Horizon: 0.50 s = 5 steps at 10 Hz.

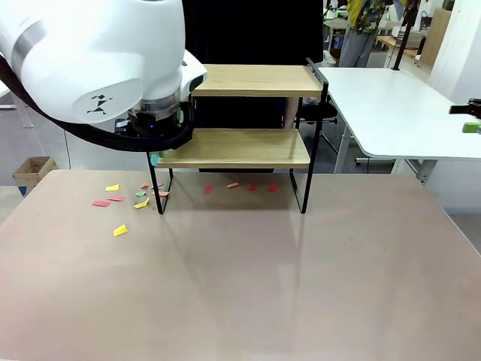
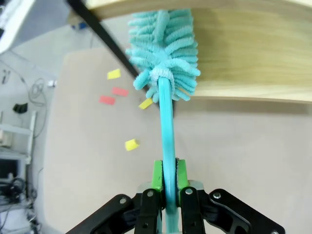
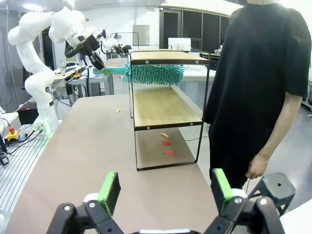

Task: Clean the shelf.
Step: Clean the specific section of the Shelf indicated by the human with the Duster.

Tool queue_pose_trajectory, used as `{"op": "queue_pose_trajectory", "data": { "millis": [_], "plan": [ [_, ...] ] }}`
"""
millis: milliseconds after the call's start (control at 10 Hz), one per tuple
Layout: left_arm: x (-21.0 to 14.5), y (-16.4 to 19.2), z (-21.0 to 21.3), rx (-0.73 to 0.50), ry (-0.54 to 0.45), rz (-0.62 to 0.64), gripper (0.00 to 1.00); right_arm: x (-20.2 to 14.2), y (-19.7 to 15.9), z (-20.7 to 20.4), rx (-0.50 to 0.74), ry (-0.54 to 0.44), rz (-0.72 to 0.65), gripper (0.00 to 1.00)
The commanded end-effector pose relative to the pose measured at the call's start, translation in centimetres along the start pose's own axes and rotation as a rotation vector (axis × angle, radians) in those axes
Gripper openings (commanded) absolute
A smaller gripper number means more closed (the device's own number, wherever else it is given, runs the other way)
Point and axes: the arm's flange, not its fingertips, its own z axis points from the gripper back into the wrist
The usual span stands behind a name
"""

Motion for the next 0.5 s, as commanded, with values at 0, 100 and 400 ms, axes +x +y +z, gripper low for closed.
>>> {"op": "queue_pose_trajectory", "data": {
  "millis": [0,100,400],
  "plan": [
    [0.0,1.4,1.4,-0.191,-0.027,-0.090,0.13,0.4,0.0,-0.2,0.002,-0.001,0.007,1.00],
    [-0.3,2.3,1.7,-0.254,-0.030,-0.146,0.13,0.4,0.0,-0.2,0.002,-0.001,0.007,1.00],
    [-0.7,5.2,2.2,-0.476,0.013,-0.364,0.13,0.4,0.0,-0.2,0.002,-0.001,0.007,1.00]
  ]
}}
